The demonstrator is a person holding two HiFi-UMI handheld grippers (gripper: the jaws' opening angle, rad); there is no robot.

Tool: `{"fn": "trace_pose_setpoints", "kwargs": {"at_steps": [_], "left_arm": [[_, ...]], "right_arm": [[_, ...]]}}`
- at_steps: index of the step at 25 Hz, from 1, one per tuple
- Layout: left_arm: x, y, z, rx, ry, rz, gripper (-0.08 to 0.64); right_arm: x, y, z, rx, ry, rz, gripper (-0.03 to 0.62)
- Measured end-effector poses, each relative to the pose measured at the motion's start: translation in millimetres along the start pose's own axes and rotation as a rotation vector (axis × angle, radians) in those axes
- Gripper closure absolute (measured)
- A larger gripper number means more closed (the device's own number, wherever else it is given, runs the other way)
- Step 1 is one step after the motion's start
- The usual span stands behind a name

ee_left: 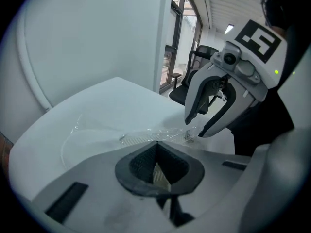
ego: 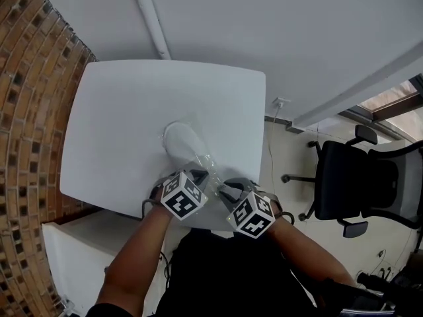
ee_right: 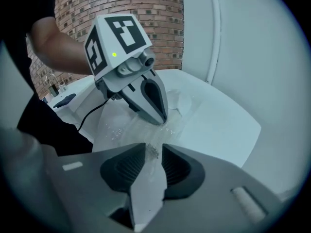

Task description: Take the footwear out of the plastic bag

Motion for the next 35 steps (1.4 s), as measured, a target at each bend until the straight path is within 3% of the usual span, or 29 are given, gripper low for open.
{"fn": "trace_pose_setpoints", "kwargs": {"at_steps": [7,22,27,32,35], "left_arm": [[5,1,8,0.014,-0.038,-0.092,0.554],[5,-1,9,-0.030,-0.038,-0.078,0.554],[5,-2,8,-0.029,-0.045,-0.090,0.554],[6,-2,8,-0.031,-0.051,-0.109,0.554],[5,-3,9,-0.031,-0.054,-0.114,0.554]], "right_arm": [[3,7,1,0.018,0.020,-0.021,0.591],[32,40,-13,-0.038,0.018,-0.146,0.592],[47,38,-7,-0.018,0.070,-0.123,0.592],[46,37,-18,-0.018,0.057,-0.104,0.588],[39,40,-31,-0.009,0.037,-0.120,0.539]]}}
Point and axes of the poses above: the fingertips, and each gripper's own axes: z forward along the fingers, y to its left, x out of its underside, the point moved 5 cm from there along -z, backward along the fingers, and after that the axes turned 13 degrees about y, right-handed, at the moved point
